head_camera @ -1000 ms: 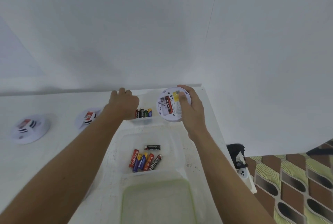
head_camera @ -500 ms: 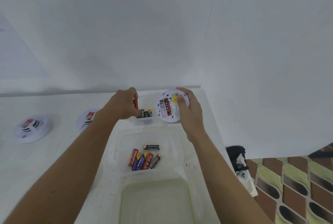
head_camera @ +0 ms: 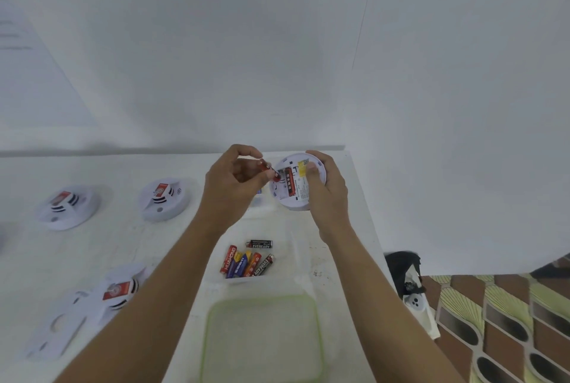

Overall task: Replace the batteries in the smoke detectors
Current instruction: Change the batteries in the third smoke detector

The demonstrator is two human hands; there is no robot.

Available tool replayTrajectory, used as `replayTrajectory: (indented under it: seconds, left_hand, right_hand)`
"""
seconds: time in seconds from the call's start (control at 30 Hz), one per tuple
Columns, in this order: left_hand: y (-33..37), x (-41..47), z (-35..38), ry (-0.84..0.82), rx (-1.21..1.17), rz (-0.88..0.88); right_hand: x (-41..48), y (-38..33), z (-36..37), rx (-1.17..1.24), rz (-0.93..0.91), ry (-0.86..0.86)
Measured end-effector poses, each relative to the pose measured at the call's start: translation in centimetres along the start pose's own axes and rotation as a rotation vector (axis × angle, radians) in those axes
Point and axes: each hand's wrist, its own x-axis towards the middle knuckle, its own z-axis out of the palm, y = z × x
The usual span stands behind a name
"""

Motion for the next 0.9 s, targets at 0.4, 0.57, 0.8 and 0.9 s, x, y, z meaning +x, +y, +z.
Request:
replayTrajectory:
  seconds: [0.4, 0.57, 0.8, 0.9]
  left_hand:
    - [-1.8, -3.9, 1.7, -0.105, 0.299, 0.254]
    - [-1.7, -4.8, 2.3, -0.058, 0.243, 0.186]
    - [-1.2, -5.3, 1.7, -0.083, -0.055, -0.109]
    - [-0.2, -6.0, 1.5, -0.082, -0.311, -0.177]
  right_hand:
    - [-1.1, -0.3, -1.4, -0.013, 0.038, 0.014]
    - [-1.7, -0.6, -1.7, 0.011, 0.049, -0.017]
    - [-2.3, -1.6, -1.0, 0.077, 0.019, -0.092]
    - [-2.7, -2.2, -0.7, 0.102, 0.005, -0.109]
